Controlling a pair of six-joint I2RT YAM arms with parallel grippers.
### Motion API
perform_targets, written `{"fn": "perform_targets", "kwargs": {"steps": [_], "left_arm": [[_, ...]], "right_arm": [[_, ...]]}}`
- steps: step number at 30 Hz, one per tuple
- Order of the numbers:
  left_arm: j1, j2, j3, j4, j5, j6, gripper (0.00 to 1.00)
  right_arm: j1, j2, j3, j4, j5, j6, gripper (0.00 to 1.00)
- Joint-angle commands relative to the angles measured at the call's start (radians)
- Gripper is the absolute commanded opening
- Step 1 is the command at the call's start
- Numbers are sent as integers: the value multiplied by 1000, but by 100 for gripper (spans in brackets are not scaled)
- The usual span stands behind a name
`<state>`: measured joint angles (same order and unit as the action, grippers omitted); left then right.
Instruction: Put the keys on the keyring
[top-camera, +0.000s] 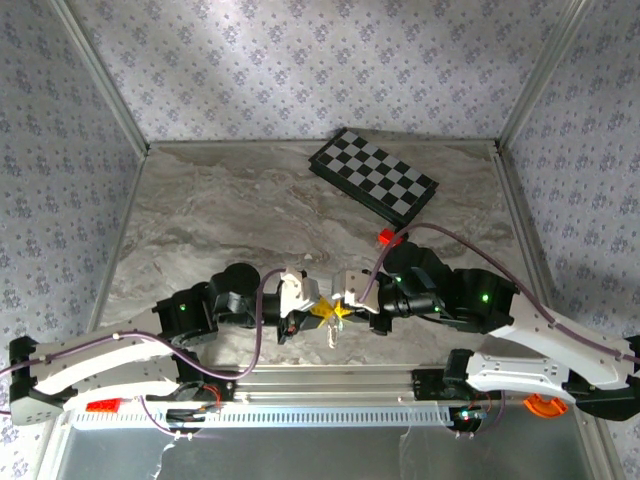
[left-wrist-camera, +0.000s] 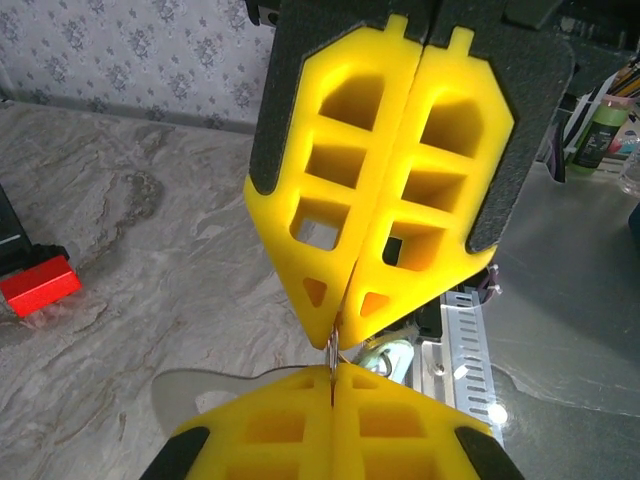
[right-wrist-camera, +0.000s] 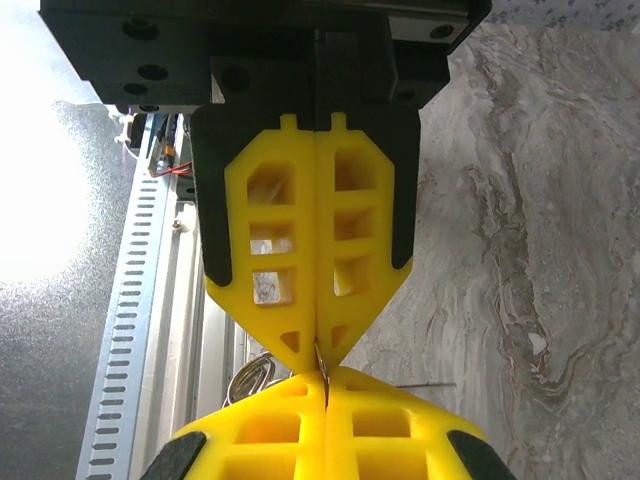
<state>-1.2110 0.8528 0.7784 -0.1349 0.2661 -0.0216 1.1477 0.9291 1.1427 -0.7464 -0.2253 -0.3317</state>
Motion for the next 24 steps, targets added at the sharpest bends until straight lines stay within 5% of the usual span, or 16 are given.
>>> {"fn": "perform_targets", "kwargs": {"steps": [1, 7, 19, 24], "left_arm": [[-3, -13, 0, 134, 45, -23, 0], [-5, -69, -55, 224, 59, -22, 0], [-6, -66, -80, 368, 120, -16, 0], [-6, -70, -97, 404, 105, -26, 0]], "right_arm": [[1, -16, -4, 62, -39, 17, 5], [-15, -89, -67, 140, -107, 84, 27], [-108, -200, -143, 286, -224, 226, 38], [-118, -209, -156, 293, -253, 240, 33]]}}
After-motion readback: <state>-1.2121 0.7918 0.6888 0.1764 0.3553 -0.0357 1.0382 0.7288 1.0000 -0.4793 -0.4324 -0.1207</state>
